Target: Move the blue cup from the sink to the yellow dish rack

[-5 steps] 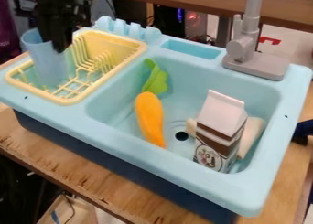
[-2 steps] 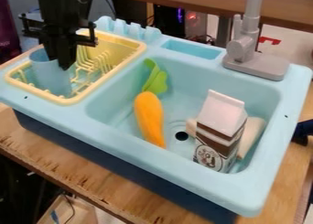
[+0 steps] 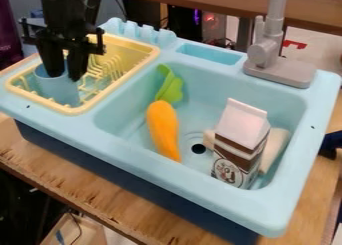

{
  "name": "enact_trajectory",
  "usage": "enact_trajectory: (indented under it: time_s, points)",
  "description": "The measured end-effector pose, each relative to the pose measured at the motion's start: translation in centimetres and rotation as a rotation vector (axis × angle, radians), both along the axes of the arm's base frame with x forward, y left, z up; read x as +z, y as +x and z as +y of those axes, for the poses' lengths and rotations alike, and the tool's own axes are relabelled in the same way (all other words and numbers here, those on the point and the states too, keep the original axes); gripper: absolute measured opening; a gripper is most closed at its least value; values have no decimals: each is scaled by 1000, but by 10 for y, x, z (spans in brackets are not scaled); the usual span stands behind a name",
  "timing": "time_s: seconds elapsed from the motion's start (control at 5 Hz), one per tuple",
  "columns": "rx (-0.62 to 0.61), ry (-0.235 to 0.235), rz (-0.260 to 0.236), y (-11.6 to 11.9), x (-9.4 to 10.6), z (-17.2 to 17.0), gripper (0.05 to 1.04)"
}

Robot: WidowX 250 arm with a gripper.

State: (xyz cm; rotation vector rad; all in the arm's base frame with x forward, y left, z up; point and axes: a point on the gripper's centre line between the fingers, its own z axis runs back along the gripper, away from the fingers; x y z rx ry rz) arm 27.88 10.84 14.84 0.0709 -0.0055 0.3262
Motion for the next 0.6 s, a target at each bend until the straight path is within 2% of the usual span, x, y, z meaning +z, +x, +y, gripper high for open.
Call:
enact_trajectory:
  time_s: [0.2, 0.4, 0.6]
  points:
    - [4, 11, -37, 10, 17, -9, 882]
    - [-53, 49, -100, 13, 52, -31, 1009]
    - [-152, 58, -120, 6, 75, -63, 1005]
